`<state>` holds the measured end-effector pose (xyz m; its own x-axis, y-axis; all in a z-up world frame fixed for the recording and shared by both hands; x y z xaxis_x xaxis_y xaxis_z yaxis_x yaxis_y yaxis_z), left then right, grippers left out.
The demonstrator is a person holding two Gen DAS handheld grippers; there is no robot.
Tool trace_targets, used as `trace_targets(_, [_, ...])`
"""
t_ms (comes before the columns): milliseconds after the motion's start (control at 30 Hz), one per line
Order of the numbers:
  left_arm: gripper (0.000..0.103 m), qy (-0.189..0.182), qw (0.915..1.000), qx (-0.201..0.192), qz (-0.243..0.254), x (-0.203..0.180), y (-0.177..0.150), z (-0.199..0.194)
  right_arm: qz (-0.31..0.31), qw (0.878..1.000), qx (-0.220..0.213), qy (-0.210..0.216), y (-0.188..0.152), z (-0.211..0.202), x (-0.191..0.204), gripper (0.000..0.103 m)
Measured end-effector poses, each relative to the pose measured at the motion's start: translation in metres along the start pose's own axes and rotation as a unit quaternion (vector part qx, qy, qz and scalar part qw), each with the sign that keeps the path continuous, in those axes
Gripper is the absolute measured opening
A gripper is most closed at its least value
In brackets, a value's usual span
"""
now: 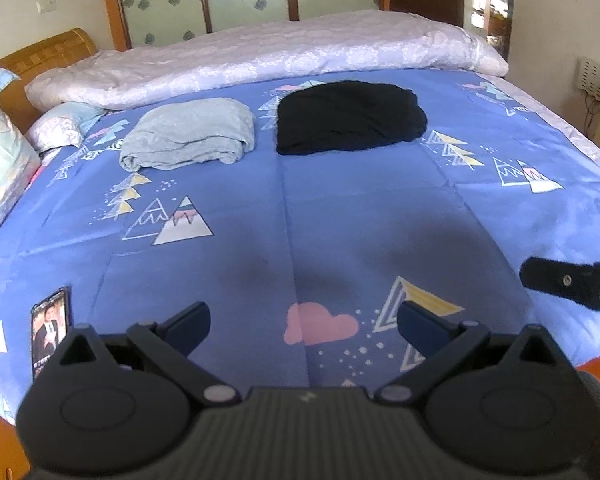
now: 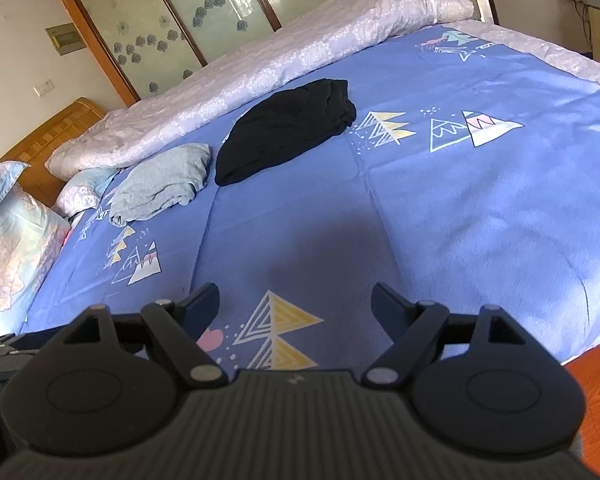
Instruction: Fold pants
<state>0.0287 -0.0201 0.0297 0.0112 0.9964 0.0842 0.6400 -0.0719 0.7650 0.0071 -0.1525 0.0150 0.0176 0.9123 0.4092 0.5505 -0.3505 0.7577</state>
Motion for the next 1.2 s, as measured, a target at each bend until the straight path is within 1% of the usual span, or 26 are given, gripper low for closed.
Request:
trace_targets(200, [0.103, 0.012, 0.9998, -0.015, -0.001, 0.002, 0.002, -0.003, 0.003, 1.000, 0.002, -0.002, -0.001, 0.001, 0.000, 0.085])
trace_targets(1200, [0.103, 0.003, 0.9999, 0.012, 0.004, 0.000, 0.000, 0.008, 0.010, 1.000, 0.000, -0.008, -0.004, 0.001, 0.001, 0.085])
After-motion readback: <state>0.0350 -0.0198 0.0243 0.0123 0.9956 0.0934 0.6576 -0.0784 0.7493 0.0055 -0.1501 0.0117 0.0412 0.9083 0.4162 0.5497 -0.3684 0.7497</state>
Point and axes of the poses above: each gripper's, at about its wrist camera, not at the fingertips, and z roughly the way its jaws point, x to its left, y to its top, the point moved 1 cm from there along z, roughly the way its jaws point, and after that the axes turned 7 degrees about -x, right-handed, at the moved point
